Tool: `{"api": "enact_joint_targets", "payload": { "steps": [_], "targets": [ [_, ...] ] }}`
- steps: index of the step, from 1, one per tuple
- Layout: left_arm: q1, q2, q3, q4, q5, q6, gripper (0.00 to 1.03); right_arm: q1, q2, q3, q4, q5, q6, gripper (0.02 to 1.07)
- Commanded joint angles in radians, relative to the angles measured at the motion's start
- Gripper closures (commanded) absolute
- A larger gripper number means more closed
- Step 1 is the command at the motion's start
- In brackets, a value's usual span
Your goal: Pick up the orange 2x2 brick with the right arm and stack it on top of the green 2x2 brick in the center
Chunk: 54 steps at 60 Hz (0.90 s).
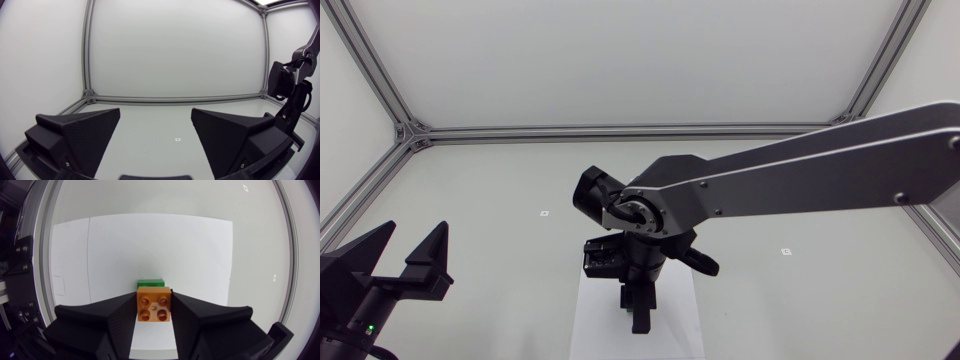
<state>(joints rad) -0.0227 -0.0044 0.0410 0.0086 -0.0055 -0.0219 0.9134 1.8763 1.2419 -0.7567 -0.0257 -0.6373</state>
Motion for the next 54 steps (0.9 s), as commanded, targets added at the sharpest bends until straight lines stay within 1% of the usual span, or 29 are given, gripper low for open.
{"api": "enact_joint_targets", "payload": {
  "steps": [1,54],
  "targets": [
    [0.003,-0.008,-0.041,-0.013,0.004,0.013,0.04,0.002,0.027,0.011,-0.009,0.0,-0.021,0.82],
    [0.003,-0.008,-0.041,-0.015,0.004,0.013,0.04,0.016,0.061,0.01,-0.001,0.007,-0.013,0.82]
  ]
}}
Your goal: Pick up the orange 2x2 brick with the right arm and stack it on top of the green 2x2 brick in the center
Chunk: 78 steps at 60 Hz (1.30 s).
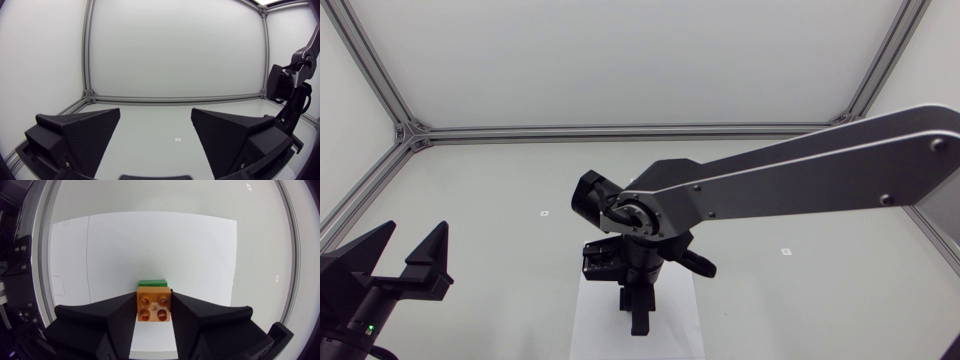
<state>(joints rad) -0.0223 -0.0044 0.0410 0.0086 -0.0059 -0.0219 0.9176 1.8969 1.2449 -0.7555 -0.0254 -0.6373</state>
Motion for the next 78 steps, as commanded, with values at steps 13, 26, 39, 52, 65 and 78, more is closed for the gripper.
{"api": "enact_joint_targets", "payload": {
  "steps": [13,26,39,52,65,78],
  "targets": [
    [0.002,-0.008,-0.041,-0.013,0.004,0.013,0.04,0.015,0.062,0.013,-0.015,0.018,-0.007,0.82],
    [0.002,-0.008,-0.041,-0.015,0.004,0.013,0.04,-0.006,0.106,0.042,-0.094,0.018,0.004,0.82],
    [0.002,-0.008,-0.041,-0.013,0.004,0.013,0.04,-0.033,0.113,0.01,-0.107,-0.019,-0.005,0.82],
    [0.002,-0.008,-0.041,-0.013,0.004,0.013,0.04,-0.023,0.099,-0.045,-0.048,-0.024,0.001,0.82],
    [0.002,-0.008,-0.041,-0.013,0.004,0.013,0.04,0.01,0.126,-0.032,-0.033,0.028,0.028,0.82],
    [0.002,-0.008,-0.041,-0.015,0.004,0.013,0.04,-0.003,0.125,-0.024,-0.034,-0.013,0.018,0.82]
  ]
}}
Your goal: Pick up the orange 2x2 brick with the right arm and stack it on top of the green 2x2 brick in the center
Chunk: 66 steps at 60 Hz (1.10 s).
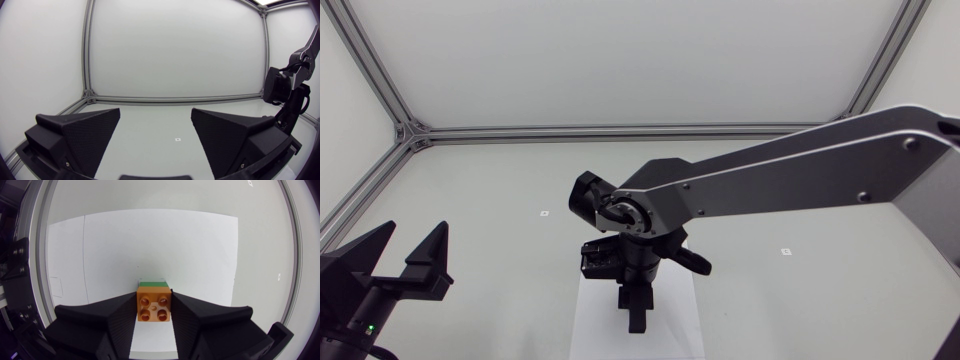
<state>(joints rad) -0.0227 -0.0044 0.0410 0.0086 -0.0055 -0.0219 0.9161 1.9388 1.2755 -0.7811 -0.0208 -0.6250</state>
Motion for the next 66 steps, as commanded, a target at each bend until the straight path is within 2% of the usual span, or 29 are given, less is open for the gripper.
{"api": "enact_joint_targets", "payload": {
  "steps": [1,14,66],
  "targets": [
    [0.003,-0.008,-0.041,-0.015,0.004,0.013,0.04,-0.005,0.08,-0.056,-0.007,-0.027,0.002,0.82],
    [0.003,-0.008,-0.041,-0.015,0.004,0.013,0.04,-0.023,0.043,-0.073,0.013,-0.084,-0.007,0.82],
    [0.003,-0.008,-0.041,-0.015,0.004,0.013,0.04,-0.002,0.025,-0.068,0.036,-0.07,-0.03,0.82]
  ]
}}
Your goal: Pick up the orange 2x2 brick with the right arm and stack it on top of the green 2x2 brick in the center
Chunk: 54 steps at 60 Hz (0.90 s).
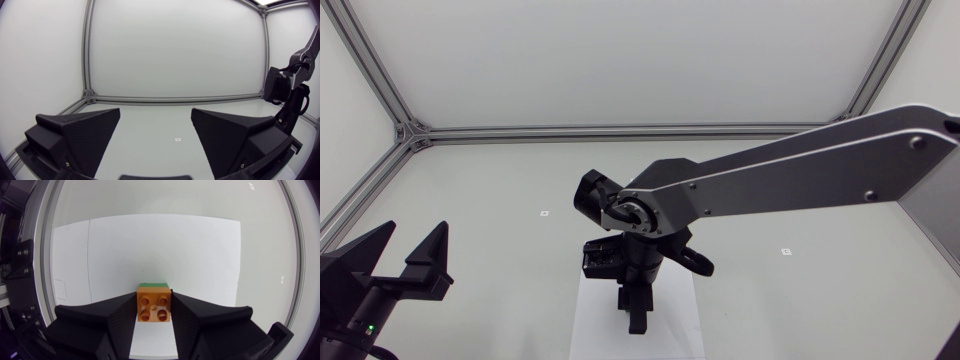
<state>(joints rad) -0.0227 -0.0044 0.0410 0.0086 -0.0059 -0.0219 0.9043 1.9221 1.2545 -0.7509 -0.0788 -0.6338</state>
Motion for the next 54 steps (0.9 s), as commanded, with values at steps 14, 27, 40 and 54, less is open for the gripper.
{"api": "enact_joint_targets", "payload": {
  "steps": [14,27,40,54],
  "targets": [
    [0.003,-0.008,-0.041,-0.015,0.004,0.013,0.04,-0.001,0.044,-0.05,0.002,-0.006,-0.046,0.81],
    [0.003,-0.008,-0.041,-0.015,0.004,0.013,0.04,0.001,0.046,-0.046,-0.011,0.002,-0.07,0.8],
    [0.003,-0.008,-0.041,-0.013,0.004,0.013,0.04,-0.01,0.051,-0.04,-0.013,0.01,-0.076,0.8],
    [0.003,-0.008,-0.041,-0.015,0.004,0.013,0.04,-0.01,0.051,-0.03,-0.018,0.008,-0.064,0.79]
  ]
}}
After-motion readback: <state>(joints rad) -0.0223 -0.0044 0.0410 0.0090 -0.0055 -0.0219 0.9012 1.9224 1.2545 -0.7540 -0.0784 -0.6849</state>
